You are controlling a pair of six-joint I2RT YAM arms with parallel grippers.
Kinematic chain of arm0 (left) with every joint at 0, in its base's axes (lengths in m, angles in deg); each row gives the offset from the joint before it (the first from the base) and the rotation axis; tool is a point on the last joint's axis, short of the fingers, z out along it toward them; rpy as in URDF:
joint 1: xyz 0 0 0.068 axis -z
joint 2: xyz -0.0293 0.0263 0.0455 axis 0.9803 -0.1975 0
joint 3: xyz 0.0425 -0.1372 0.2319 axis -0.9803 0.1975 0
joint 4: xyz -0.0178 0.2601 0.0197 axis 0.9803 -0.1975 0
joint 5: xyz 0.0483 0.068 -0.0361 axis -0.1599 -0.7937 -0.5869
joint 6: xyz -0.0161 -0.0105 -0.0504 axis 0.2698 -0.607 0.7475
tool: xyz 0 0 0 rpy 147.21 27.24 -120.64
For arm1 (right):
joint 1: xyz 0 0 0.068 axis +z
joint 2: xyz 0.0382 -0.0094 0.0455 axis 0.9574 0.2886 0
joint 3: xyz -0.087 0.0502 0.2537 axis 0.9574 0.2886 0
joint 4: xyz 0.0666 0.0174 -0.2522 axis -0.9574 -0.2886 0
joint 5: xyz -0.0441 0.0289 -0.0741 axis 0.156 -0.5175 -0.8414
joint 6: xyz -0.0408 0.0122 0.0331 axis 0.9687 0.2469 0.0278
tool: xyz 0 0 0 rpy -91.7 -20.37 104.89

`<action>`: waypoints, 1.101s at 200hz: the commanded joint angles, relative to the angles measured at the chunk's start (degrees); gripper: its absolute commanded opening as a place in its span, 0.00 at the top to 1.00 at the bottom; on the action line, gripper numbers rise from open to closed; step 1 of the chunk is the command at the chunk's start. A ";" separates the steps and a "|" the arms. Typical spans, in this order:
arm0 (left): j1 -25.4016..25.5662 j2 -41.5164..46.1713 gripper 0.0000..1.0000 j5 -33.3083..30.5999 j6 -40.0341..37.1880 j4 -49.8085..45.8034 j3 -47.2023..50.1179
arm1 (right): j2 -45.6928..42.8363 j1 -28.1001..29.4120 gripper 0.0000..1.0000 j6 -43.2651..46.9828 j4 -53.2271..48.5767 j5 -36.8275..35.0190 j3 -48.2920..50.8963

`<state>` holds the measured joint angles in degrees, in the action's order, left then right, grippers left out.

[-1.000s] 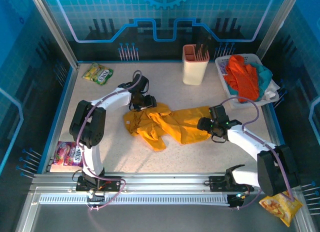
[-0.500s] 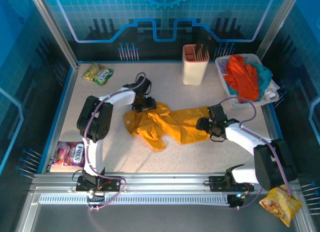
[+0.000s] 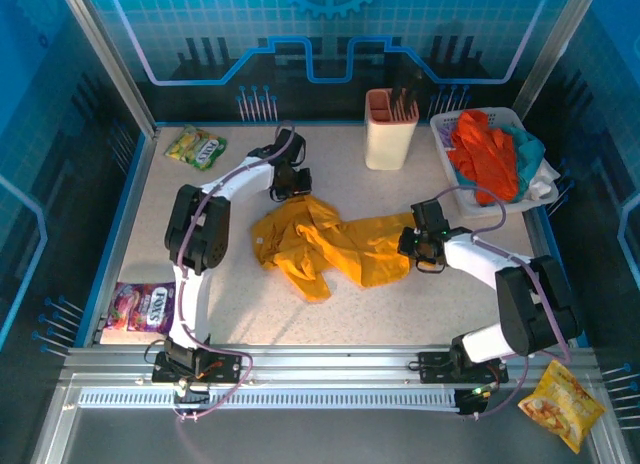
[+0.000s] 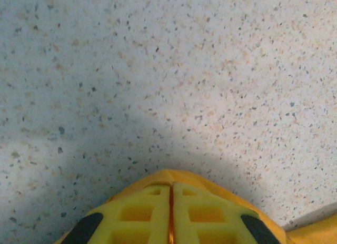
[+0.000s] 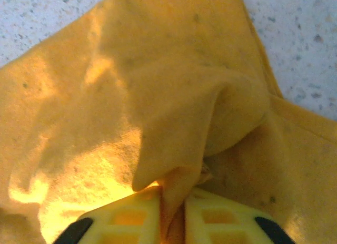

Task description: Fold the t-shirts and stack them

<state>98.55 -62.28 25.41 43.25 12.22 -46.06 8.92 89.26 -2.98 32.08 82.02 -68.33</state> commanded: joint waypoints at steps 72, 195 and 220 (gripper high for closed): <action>-3.19 1.60 1.00 1.37 -2.47 -3.73 -3.07 | -0.92 -0.74 1.00 -1.75 2.43 -0.66 -2.05; -6.42 5.53 1.00 -2.89 -10.70 -21.45 -39.20 | -7.05 -1.12 1.00 -0.58 1.81 -6.62 -16.22; -5.88 20.23 1.00 -2.30 -11.07 -10.83 -19.63 | -12.78 -1.60 1.00 0.31 0.42 -5.93 -14.77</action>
<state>92.22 -55.71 23.45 34.39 -5.50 -78.54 2.32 88.89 -4.18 33.52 77.82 -84.00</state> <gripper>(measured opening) 0.050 0.063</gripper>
